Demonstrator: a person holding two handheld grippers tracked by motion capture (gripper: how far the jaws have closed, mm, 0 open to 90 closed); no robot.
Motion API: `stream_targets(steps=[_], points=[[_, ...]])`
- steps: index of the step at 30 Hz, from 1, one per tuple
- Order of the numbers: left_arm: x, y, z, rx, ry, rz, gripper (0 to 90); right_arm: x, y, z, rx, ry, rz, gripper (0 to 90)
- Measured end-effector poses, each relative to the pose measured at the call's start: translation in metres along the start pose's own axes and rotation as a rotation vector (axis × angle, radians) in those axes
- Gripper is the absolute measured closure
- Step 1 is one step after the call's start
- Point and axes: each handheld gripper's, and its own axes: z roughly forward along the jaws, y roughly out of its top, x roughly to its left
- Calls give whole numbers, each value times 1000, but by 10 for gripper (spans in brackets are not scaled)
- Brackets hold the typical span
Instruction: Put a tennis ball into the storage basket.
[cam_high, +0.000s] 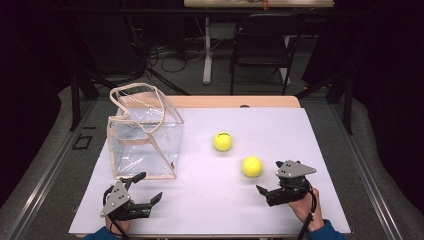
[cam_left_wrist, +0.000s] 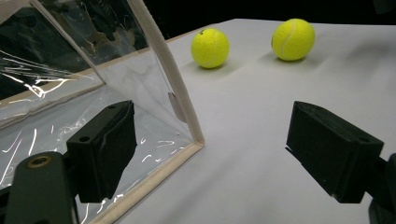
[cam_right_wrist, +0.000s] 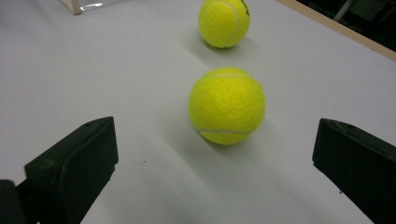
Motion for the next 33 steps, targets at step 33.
stream_targets(steps=[33], points=[[2,2,2,-5,-3,-2,158,-12,18,14,76,48,-10,0]])
